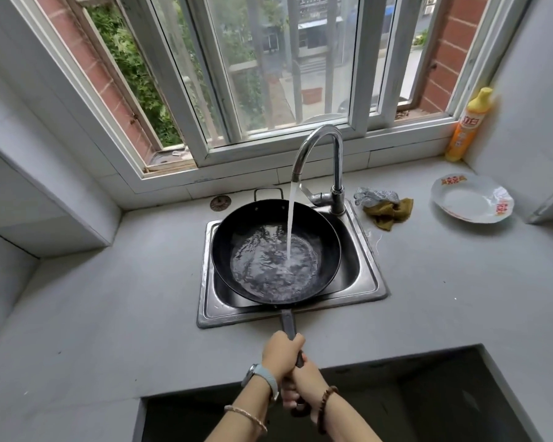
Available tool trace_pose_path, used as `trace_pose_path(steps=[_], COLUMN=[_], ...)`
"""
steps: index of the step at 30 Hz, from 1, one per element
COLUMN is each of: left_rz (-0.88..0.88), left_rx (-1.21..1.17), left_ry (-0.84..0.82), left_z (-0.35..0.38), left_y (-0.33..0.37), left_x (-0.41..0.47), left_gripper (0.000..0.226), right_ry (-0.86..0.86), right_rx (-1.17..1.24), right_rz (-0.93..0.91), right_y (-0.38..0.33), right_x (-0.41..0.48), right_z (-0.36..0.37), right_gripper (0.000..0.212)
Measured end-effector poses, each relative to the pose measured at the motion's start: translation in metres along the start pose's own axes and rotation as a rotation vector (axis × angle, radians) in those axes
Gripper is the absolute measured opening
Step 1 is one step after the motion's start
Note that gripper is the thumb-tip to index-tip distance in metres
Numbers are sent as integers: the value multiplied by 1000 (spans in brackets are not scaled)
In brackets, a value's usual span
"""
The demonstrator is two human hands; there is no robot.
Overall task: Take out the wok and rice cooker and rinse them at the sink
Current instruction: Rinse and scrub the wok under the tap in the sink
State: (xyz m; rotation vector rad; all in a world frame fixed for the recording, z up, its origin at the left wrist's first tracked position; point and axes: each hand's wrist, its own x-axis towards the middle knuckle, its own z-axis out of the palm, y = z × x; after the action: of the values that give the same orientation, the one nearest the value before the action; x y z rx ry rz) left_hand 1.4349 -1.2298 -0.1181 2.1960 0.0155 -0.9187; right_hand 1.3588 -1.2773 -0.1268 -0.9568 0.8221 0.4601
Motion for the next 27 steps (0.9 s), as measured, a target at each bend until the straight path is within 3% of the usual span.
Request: trace_pose_path(steps=[3, 10, 16, 19, 24, 27], left_rz=[4, -28, -23, -23, -31, -22], left_rx=[46, -193, -259, -264, -241, -129], left_ry=[14, -61, -132, -145, -106, -49], left_z=[2, -4, -14, -17, -16, -2], left_y=[3, 1, -9, -10, -8, -27], left_x=[1, -5, -5, -6, -7, 21], left_gripper=[30, 28, 30, 31, 23, 36], right_ry=[-20, 21, 79, 85, 51, 10], right_rx=[4, -47, -92, -93, -50, 7], right_rz=[3, -12, -44, -50, -32, -19], right_y=[-2, -3, 2, 2, 1, -1], right_x=[-2, -2, 4, 4, 0, -6], right_z=[-4, 4, 18, 22, 19, 10], right_gripper=[7, 13, 14, 21, 9, 8])
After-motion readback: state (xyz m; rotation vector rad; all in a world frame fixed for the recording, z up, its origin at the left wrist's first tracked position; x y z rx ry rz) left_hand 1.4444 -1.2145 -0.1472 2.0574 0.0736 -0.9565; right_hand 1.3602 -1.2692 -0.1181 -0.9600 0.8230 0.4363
